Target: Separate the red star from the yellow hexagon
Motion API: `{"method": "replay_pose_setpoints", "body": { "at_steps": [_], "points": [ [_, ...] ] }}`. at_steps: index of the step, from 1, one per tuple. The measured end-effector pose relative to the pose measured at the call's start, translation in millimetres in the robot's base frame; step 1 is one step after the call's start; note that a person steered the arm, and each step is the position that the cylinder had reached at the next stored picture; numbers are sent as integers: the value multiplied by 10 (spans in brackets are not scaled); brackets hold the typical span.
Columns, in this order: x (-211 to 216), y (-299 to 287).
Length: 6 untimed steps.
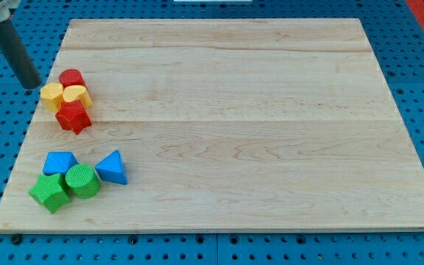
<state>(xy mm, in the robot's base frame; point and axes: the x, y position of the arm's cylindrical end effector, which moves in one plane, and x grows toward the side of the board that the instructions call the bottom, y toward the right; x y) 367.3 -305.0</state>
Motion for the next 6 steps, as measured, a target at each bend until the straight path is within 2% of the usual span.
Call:
{"method": "replay_pose_setpoints", "body": {
  "at_steps": [1,2,3,4,5,6],
  "points": [
    [9,15],
    [190,490],
    [389,474],
    [496,175],
    [919,330],
    [862,728]
  ]
}}
